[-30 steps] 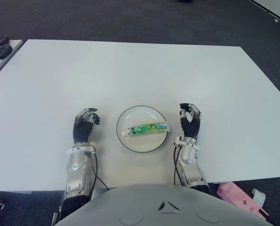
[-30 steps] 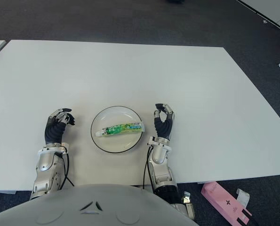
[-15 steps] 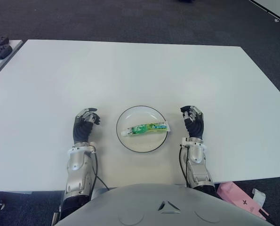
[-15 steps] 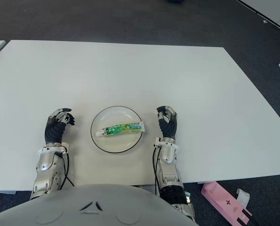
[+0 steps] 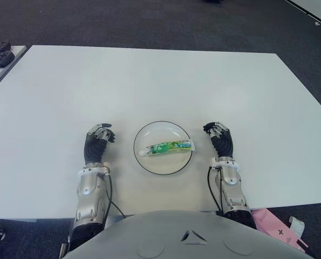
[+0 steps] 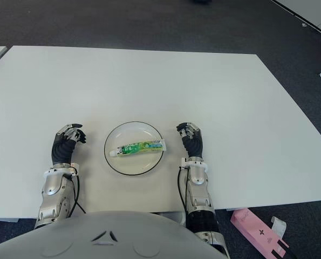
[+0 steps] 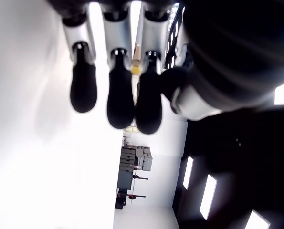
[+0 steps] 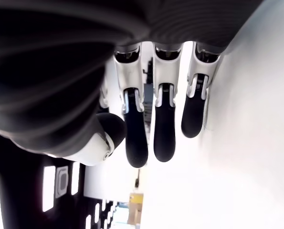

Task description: Put the toothpaste on the table into the plate.

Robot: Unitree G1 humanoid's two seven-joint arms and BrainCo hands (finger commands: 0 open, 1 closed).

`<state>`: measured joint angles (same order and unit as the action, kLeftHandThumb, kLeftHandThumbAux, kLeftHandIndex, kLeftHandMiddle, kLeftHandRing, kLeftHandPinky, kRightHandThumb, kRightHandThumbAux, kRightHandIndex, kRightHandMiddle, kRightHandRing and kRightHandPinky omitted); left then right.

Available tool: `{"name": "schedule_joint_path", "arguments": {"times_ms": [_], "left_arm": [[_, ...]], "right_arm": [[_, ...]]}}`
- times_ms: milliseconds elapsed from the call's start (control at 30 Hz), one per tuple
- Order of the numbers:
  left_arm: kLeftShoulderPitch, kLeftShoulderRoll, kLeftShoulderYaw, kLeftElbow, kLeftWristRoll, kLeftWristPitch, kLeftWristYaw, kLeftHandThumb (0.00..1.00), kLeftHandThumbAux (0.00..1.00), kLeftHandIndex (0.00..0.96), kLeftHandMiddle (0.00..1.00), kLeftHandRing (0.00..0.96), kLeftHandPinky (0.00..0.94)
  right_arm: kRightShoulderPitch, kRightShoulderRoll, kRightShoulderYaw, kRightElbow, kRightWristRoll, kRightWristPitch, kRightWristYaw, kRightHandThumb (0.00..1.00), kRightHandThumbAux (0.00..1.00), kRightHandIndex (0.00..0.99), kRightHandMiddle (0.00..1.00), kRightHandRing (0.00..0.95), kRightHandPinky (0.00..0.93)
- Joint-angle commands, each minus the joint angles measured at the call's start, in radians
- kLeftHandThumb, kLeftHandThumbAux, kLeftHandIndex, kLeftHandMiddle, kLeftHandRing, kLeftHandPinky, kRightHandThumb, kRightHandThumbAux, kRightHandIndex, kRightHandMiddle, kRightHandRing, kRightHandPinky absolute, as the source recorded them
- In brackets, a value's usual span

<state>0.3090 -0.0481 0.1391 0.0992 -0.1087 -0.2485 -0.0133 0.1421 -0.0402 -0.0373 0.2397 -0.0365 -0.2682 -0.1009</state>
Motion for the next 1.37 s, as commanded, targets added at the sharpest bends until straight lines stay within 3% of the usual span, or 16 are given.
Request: {"name": "schedule_joint_path", "arguments": {"times_ms": [33, 500, 1367], "left_arm": [[0.009, -0.002, -0.003, 0.038, -0.004, 0.030, -0.001, 0.705, 0.718, 0.434, 0.630, 0.633, 0.609], [0.001, 0.000, -0.001, 0.049, -0.009, 0.027, -0.001, 0.705, 0.718, 0.433, 0.622, 0.627, 0.595], [-0.007, 0.006, -0.005, 0.055, -0.008, 0.042, -0.005, 0.703, 0.719, 0.433, 0.624, 0.628, 0.595]], "right_arm": [[-0.001, 0.003, -0.013, 0.007, 0.034, 0.068, 0.030, 0.705, 0.730, 0.426, 0.476, 0.466, 0.454], [0.004, 0.000, -0.025, -0.013, 0.052, 0.130, 0.089, 0.703, 0.733, 0.422, 0.453, 0.450, 0.442], [0.037, 0.031, -0.019, -0.040, 0.055, 0.130, 0.107, 0.703, 0.733, 0.420, 0.437, 0.433, 0.429]]}}
